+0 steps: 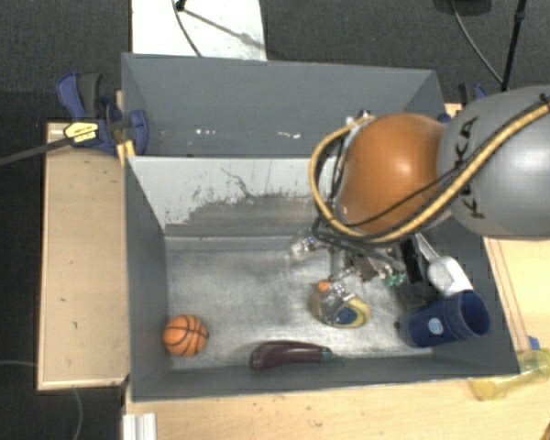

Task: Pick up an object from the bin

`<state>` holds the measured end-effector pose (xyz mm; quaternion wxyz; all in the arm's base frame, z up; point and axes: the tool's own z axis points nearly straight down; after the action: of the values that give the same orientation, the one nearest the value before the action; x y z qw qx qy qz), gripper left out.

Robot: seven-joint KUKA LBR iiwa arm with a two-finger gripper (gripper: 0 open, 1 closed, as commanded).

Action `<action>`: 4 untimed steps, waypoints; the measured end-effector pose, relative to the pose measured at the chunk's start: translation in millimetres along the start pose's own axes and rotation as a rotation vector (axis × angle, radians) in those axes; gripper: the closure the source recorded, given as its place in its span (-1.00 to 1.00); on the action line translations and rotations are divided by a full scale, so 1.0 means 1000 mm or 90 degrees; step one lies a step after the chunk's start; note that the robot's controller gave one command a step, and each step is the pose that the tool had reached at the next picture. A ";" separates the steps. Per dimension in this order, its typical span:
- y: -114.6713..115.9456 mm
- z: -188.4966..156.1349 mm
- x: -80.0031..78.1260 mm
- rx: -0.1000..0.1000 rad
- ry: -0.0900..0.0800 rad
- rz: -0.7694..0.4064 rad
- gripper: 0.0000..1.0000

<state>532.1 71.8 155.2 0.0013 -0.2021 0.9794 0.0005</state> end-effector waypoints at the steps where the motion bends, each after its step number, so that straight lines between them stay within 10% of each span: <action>1: -0.029 0.042 0.023 0.001 -0.006 -0.023 -1.00; 2: -0.076 0.072 0.037 -0.001 0.000 0.157 1.00; 4: -0.076 0.062 0.018 0.000 0.001 0.149 1.00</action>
Offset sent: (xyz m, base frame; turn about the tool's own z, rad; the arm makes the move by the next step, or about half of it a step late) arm -0.0049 -0.0859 -0.0738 0.2463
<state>545.7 -4.9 93.5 0.0005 -0.0860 0.9963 0.0002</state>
